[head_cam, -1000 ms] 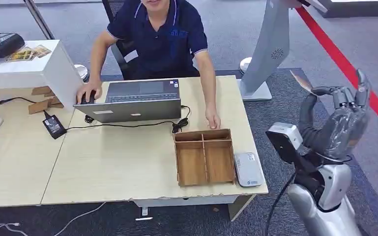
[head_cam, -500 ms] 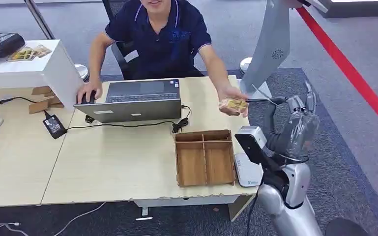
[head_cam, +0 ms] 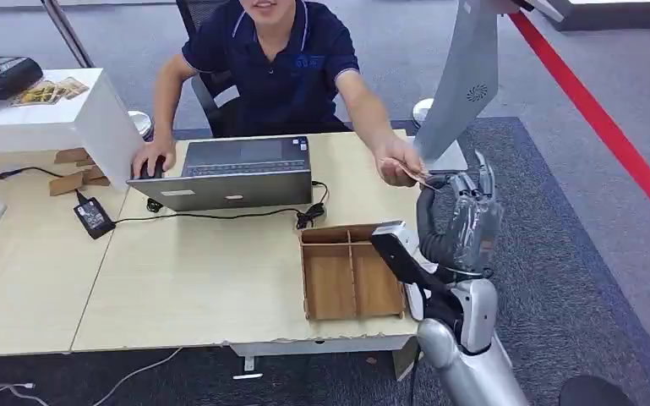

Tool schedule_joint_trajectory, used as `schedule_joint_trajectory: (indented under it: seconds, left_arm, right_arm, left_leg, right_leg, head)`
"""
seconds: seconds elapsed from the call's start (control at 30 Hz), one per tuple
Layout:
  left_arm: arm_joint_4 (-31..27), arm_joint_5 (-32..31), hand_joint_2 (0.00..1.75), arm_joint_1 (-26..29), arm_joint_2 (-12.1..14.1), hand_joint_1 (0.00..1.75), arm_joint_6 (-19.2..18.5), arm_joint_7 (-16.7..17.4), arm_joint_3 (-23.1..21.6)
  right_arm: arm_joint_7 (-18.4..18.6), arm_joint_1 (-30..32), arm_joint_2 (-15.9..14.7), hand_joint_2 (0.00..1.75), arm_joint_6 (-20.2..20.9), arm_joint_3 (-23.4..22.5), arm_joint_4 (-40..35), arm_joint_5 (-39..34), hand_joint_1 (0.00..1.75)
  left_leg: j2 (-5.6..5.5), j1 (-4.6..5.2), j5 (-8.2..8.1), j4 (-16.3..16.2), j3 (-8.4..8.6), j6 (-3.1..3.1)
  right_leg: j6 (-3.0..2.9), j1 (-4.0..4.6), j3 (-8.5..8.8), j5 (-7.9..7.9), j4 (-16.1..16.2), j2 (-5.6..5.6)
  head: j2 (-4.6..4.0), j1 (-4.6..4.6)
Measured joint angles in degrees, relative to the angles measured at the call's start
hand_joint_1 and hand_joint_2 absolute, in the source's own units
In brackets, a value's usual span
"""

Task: Pass the card to the sensor for recognition and then transmit it.

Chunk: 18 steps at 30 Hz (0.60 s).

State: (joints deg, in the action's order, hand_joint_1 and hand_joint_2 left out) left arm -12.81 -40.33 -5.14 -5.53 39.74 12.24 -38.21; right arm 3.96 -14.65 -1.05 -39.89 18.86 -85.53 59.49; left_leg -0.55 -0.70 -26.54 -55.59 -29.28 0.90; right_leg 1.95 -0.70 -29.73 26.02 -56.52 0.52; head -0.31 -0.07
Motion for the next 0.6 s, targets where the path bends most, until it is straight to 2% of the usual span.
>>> schedule_joint_trajectory:
  seconds: [0.17, 0.2, 0.23, 0.47, 0.6]
  left_arm:
    - [0.0, 0.0, 0.0, 0.0, 0.02, 0.0, -0.15, 0.13, -0.02]
    - [0.0, 0.02, 0.0, 0.0, 0.0, 0.0, -0.15, 0.15, -0.02]
    - [0.0, 0.04, 0.0, 0.01, 0.0, 0.0, -0.15, 0.15, -0.02]
    - [0.0, 0.39, 0.0, 0.01, 0.02, 0.0, -0.31, 0.3, -0.02]
    - [0.0, 1.07, 0.0, 0.01, 0.02, 0.0, -0.31, 0.37, -0.04]
  right_arm:
    - [-0.02, -0.43, 0.33, 1.75, 0.0, 0.7, 1.38, 0.0, 1.75]
    - [-0.02, -0.45, 0.42, 1.75, 0.0, 0.72, 1.6, 0.0, 1.54]
    - [-0.02, -0.52, 0.53, 1.75, 0.0, 0.72, 1.82, 0.0, 0.0]
    - [-0.02, -0.73, 0.83, 1.75, -0.04, 0.76, 3.35, 0.39, 0.0]
    - [-1.81, -0.59, 1.49, 1.75, -0.07, 0.72, 4.07, 0.5, 0.0]
  left_leg:
    - [-0.01, 0.0, 0.0, 0.0, 0.0, 0.0]
    - [-0.01, 0.0, 0.0, 0.0, -0.01, 0.0]
    - [-0.02, 0.0, 0.0, 0.0, -0.02, 0.0]
    - [-0.02, 0.0, 0.0, 0.0, -0.02, 0.0]
    - [-0.01, 0.0, 0.0, 0.0, 0.0, 0.0]
  right_leg:
    - [0.0, 0.0, -0.01, 0.0, 0.0, 0.0]
    - [0.0, 0.0, -0.01, 0.0, 0.0, 0.0]
    - [0.0, 0.0, -0.02, 0.0, 0.0, -0.01]
    - [0.0, 0.0, -0.03, 0.0, 0.0, 0.0]
    - [0.0, 0.0, -0.04, 0.0, 0.0, 0.0]
  head:
    - [0.0, 0.0]
    - [0.0, 0.0]
    - [0.0, 0.0]
    - [0.0, 0.0]
    - [0.0, 0.0]
